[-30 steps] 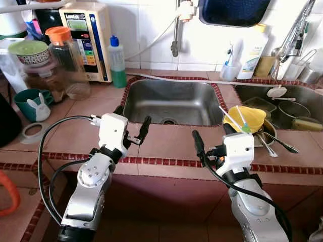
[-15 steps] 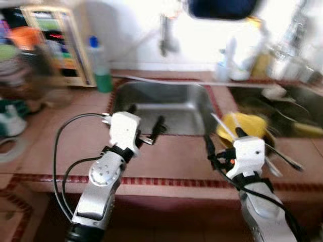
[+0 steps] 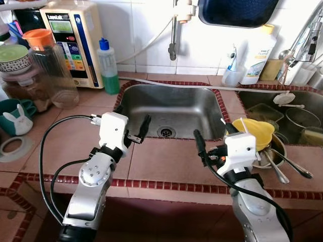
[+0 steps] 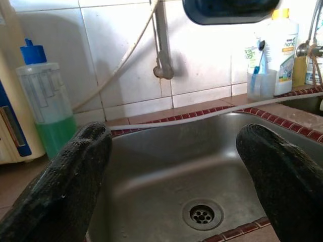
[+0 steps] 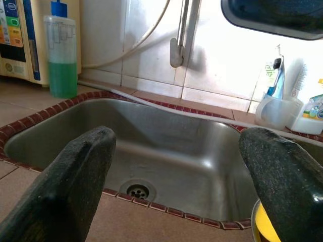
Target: Kitchen organization
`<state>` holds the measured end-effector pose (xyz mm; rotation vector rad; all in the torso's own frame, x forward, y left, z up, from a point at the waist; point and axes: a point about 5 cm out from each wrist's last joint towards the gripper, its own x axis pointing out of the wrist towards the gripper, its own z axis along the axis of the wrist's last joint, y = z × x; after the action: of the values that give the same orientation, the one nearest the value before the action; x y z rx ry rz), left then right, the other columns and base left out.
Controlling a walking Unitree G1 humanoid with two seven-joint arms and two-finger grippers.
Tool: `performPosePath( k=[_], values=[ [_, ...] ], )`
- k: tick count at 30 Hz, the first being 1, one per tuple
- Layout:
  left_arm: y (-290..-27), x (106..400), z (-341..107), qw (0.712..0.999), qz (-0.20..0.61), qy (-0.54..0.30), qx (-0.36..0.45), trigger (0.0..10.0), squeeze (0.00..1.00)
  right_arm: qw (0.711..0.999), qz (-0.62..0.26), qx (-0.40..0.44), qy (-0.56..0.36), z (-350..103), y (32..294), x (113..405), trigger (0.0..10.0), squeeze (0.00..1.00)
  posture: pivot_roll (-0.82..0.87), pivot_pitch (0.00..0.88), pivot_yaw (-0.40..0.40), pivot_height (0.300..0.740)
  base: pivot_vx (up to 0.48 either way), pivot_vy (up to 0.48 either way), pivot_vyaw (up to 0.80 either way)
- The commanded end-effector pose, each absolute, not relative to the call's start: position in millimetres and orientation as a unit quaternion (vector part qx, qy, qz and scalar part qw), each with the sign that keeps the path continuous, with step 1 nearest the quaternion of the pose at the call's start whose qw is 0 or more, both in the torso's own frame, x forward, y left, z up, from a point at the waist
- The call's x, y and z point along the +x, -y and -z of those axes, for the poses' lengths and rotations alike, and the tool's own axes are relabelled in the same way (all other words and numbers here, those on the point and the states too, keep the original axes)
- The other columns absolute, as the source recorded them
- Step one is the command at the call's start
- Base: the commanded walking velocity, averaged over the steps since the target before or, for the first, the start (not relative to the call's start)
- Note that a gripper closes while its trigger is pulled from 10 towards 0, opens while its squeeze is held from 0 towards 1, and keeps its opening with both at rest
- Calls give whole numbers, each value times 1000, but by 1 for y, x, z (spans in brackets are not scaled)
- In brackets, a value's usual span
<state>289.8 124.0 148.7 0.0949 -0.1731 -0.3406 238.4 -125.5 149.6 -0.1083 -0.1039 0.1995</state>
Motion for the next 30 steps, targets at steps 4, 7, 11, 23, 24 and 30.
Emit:
performPosePath(
  k=[4,7,11,23,24,30],
  values=[
    [-126,294,-151,981,167,84,56,10000,0,992,-99,-53,59,-153,125,242,10000,0,100,0,9,740,0,0,0],
    [-126,295,-152,981,166,84,57,10000,0,992,-98,-52,59,-154,125,242,10000,0,101,0,9,740,0,0,0],
    [-126,296,-152,981,166,84,57,10000,0,992,-97,-51,59,-154,125,242,10000,0,101,0,10,740,0,0,0],
    [-126,298,-151,982,164,75,60,10000,0,993,-94,-48,55,-152,125,241,10000,0,96,0,17,740,0,303,0],
    [-125,298,-150,982,164,73,61,10000,0,993,-94,-48,55,-152,125,241,10000,0,96,0,17,740,0,247,0],
    [-124,298,-151,981,167,75,64,10000,0,993,-93,-48,54,-152,125,241,10000,0,97,0,18,740,0,40,0]
  ],
)
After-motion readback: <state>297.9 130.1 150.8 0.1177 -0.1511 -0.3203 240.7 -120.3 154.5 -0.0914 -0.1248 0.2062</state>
